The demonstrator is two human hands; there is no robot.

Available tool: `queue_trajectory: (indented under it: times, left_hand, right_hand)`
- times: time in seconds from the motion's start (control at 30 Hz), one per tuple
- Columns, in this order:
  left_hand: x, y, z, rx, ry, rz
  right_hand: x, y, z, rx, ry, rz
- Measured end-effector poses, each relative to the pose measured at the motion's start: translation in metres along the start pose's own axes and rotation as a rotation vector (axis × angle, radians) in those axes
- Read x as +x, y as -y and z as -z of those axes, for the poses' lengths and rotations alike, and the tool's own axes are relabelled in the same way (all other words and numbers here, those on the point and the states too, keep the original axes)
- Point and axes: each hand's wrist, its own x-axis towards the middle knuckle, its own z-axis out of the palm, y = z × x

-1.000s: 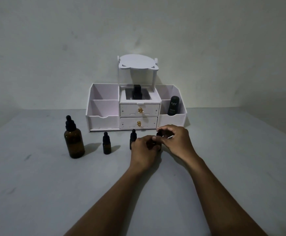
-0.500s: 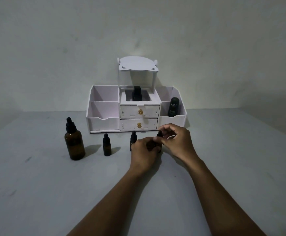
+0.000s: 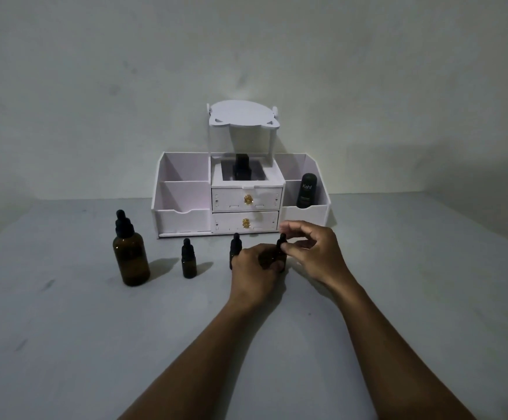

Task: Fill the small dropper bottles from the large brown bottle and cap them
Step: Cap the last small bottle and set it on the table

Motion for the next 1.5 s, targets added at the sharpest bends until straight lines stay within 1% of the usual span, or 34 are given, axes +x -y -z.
queue_trajectory:
  times: [0.2,0.37,0.57,0.73,0.93,1.07,1.13,1.33,1.5]
  left_hand:
    - [0.0000,0.0022,0.0011,0.004,-0.008,-0.013]
    - [0.0002,0.0012,-0.0002,-0.018,0.008,0.012]
    - [-0.0006,0.0028,-0.0001,-0.001,-0.010,-0.014]
    - [0.0005,0.0017,0.0002,-0.016,0.006,0.012]
    - [-0.0004,0.0008,-0.0005,0.000,0.001,-0.002]
    - [-0.0005,0.0018,-0.0005,0.005,-0.004,-0.004]
    - [-0.0002,0.0021,-0.0011,-0.003,0.001,0.008]
    - [-0.0015,0.0006,0.0001,-0.017,0.006,-0.002]
    - [-0.0010,0.0018,-0.0010,-0.012,-0.004,0.011]
  right_hand:
    - [0.0021,-0.0013,-0.0032,-0.007,-0.047,-0.010]
    - [0.0009,-0.0026,0.0003,0.027,0.002,-0.026]
    - [0.0013,-0.0015,-0.0048,-0.016,-0.065,-0.040]
    - [0.0014,-0.0018,-0.0007,0.035,0.007,-0.048]
    - [0.0020,-0.0023,-0.0024,-0.008,-0.049,-0.045]
    - [0.0008,-0.0015,-0.0008,0.055,0.007,-0.046]
    - [0.0005,-0.0016,-0.0001,0.048,0.025,-0.045]
    - [0.0016,-0.0038,-0.0035,0.058,-0.041,-0.090]
    - [0.0018,-0.0037,-0.0053,0.042,-0.045,-0.087]
